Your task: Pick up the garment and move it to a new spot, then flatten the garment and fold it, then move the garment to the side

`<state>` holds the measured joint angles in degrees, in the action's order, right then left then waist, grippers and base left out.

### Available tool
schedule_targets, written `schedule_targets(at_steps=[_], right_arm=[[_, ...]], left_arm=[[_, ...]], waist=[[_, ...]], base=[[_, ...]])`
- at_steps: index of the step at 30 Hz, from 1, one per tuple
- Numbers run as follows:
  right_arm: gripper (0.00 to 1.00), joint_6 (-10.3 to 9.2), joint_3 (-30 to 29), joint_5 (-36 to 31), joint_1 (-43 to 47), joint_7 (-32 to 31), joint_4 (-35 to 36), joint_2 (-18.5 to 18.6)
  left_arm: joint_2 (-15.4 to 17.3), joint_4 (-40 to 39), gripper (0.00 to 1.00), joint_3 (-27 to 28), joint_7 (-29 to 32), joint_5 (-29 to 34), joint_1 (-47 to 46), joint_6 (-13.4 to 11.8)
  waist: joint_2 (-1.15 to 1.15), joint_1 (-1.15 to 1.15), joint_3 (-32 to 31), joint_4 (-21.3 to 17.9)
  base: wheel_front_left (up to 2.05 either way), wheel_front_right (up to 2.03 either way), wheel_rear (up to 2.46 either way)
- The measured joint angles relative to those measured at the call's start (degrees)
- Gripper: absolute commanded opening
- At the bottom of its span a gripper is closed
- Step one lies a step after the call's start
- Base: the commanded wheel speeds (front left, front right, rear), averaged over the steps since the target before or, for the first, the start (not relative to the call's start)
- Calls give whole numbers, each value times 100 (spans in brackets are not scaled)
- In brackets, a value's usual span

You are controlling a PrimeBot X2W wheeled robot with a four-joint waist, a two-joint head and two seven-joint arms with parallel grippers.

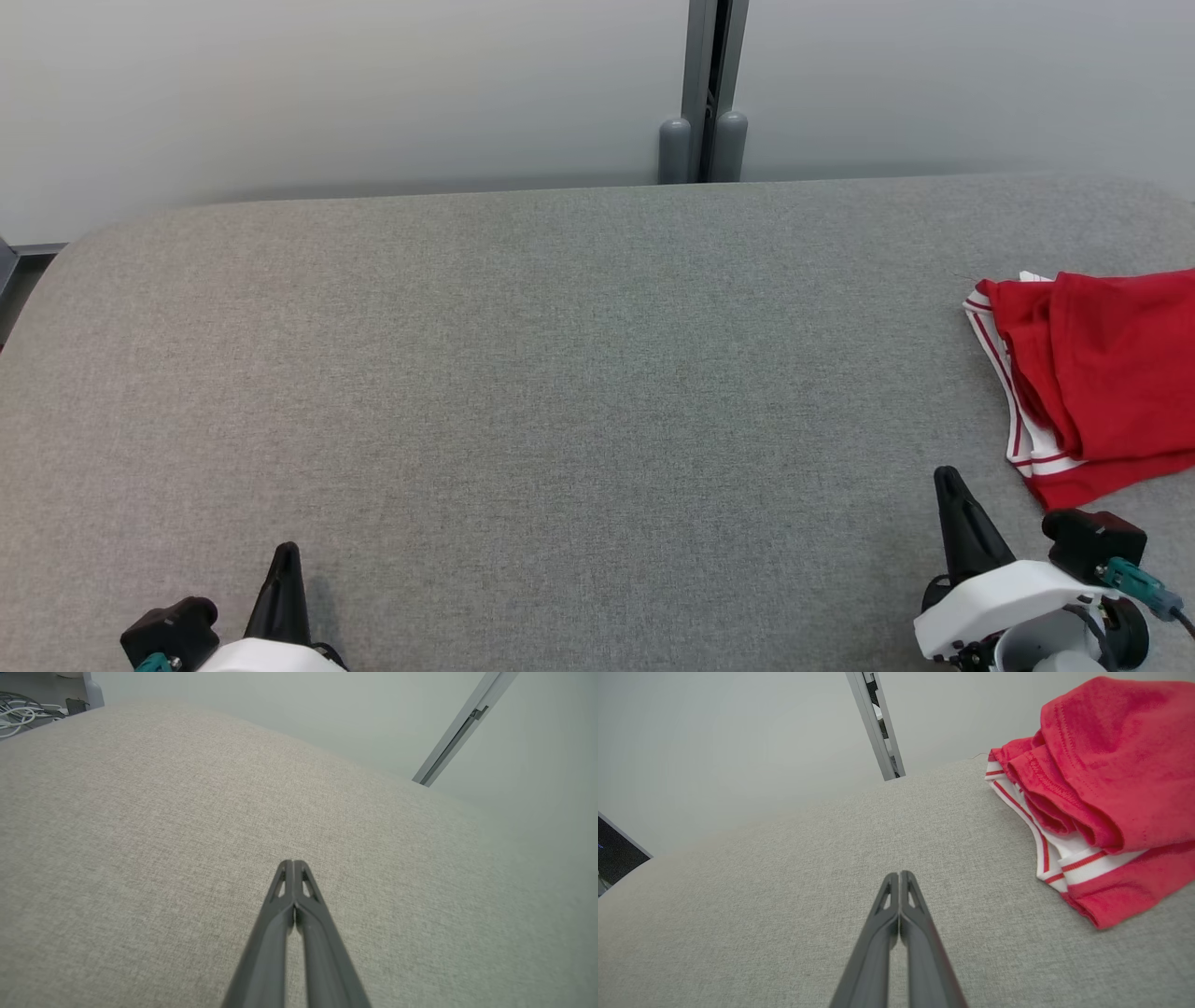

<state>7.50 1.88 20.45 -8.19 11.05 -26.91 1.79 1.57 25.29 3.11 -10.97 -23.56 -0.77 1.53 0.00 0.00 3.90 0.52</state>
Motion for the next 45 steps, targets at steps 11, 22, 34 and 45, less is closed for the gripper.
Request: schedule_targets(at_steps=[11, 22, 34, 45], right_arm=[[0, 0, -129, 1101, 51, -269, 204, 10], [0, -1, -218, 1982, 55, -475, 367, 19], [0, -1, -336, 2924, 70, -709, 533, 29], [0, -1, -431, 3696, 85, -900, 653, 35]], left_arm=[[14, -189, 0, 37, 249, -1048, -72, 93], [29, -319, 0, 77, 470, -1904, -95, 148], [49, -458, 0, 125, 701, -2792, -188, 238], [62, -583, 0, 159, 896, -3532, -213, 296]], waist=[[0, 0, -36, -5], [0, 0, -69, -10], [0, 0, -108, -15], [0, 0, -144, -20]], base=[[0, 0, 0], [0, 0, 0], [0, 0, 0], [0, 0, 0]])
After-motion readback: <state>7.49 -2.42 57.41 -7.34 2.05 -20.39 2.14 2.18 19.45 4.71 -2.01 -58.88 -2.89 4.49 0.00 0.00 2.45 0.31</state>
